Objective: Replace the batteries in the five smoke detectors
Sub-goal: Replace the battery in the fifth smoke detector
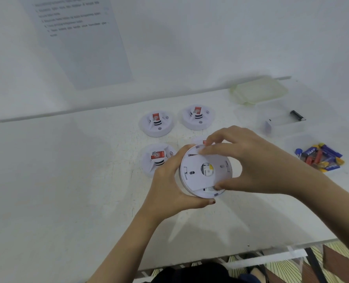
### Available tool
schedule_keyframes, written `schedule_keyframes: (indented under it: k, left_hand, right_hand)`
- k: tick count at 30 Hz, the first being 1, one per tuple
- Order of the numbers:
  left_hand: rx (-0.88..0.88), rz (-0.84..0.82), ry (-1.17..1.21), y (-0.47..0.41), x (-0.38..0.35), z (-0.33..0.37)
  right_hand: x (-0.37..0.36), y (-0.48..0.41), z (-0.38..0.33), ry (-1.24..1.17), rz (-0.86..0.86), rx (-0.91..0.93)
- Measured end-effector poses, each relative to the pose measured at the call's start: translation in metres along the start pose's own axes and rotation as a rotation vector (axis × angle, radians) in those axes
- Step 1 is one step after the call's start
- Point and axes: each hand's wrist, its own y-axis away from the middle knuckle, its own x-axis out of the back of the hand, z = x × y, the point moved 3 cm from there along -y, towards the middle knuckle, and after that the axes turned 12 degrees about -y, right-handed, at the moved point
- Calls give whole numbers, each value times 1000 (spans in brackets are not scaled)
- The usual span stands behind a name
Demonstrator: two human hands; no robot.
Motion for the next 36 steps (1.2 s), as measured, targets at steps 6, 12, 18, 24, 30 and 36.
schedule_keyframes:
  k: [6, 12, 18, 24, 30, 36]
  left_hand:
    - [18, -15, -7, 6, -9, -4]
    - [-5, -45, -50, 7, -13, -7]
    - [-23, -69, -110, 8, -18, -12]
    - [0, -22, -82, 11, -14, -18]
    - [9, 35, -50, 13, -9, -20]
    - [26, 31, -8, 13, -16, -20]
  right_hand:
    - [-12, 5, 3, -72, -51, -49]
    - [-19, 16, 8, -190, 42, -33]
    - [-24, 35, 17, -310, 150, -60]
    - [-38, 64, 47, -284, 286, -242]
    - [-53, 95, 70, -182, 237, -414]
    - [-54, 95, 75, -99, 8, -503]
